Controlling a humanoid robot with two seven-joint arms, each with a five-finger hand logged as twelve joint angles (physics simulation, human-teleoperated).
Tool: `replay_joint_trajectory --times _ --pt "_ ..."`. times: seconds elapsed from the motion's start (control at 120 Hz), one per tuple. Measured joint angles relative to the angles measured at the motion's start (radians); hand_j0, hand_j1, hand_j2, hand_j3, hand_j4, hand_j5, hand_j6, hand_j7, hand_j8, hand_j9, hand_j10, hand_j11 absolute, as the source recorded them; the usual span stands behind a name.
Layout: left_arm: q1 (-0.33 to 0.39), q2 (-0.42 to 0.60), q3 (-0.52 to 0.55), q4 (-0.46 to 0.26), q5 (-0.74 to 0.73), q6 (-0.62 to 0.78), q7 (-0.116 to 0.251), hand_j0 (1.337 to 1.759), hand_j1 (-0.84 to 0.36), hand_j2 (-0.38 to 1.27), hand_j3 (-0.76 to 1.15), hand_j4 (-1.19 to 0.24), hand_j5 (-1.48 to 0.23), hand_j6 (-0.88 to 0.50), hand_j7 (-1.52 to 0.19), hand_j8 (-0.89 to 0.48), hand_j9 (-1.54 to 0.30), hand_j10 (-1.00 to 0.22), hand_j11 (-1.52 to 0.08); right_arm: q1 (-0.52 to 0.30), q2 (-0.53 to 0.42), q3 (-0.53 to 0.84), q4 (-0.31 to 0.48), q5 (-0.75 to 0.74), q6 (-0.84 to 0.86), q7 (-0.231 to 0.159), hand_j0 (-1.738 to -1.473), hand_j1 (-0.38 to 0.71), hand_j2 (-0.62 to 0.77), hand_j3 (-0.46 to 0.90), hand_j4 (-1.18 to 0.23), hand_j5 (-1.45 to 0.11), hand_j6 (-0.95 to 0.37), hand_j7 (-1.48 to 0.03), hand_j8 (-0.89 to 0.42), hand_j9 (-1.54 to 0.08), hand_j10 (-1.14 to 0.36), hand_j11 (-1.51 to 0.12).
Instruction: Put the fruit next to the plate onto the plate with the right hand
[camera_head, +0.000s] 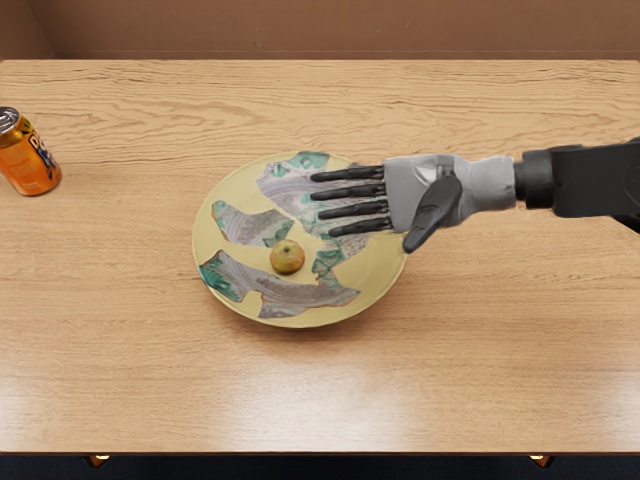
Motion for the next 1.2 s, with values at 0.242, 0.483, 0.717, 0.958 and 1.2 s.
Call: replay_joint_trajectory --times 0.242,0.483,0.717,0.958,1.2 --pt "-0.002 0.0 0.0 0.001 0.0 0.0 0.0 1.658 0.35 0.0 0.0 0.0 0.0 0.0 0.0 0.0 0.0 0.0 0.0 -0.047 -0.209 -0.019 -0.036 0.037 0.014 0.0 -1.658 -0.35 0.0 0.0 0.0 0.0 0.0 0.0 0.0 0.0 0.0 0.0" --pt "-0.004 0.0 0.0 0.001 0.0 0.0 0.0 1.658 0.35 0.0 0.0 0.0 0.0 0.0 0.0 0.0 0.0 0.0 0.0 -0.07 -0.359 -0.02 -0.068 0.043 0.015 0.0 -1.658 -0.35 0.0 0.0 0.0 0.0 0.0 0.0 0.0 0.0 0.0 0.0" --pt "-0.004 0.0 0.0 0.001 0.0 0.0 0.0 1.658 0.35 0.0 0.0 0.0 0.0 0.0 0.0 0.0 0.0 0.0 0.0 -0.086 -0.398 -0.02 -0.076 0.048 0.016 0.0 -1.658 -0.35 0.0 0.0 0.0 0.0 0.01 0.0 0.0 0.0 0.0 0.0" --pt "-0.004 0.0 0.0 0.001 0.0 0.0 0.0 1.658 0.35 0.0 0.0 0.0 0.0 0.0 0.0 0.0 0.0 0.0 0.0 -0.089 -0.402 -0.019 -0.077 0.048 0.016 0.0 -1.658 -0.35 0.0 0.0 0.0 0.0 0.01 0.0 0.0 0.0 0.0 0.0" --pt "-0.004 0.0 0.0 0.001 0.0 0.0 0.0 1.658 0.35 0.0 0.0 0.0 0.0 0.0 0.0 0.0 0.0 0.0 0.0 -0.089 -0.403 -0.019 -0.077 0.048 0.016 0.0 -1.658 -0.35 0.0 0.0 0.0 0.0 0.01 0.0 0.0 0.0 0.0 0.0"
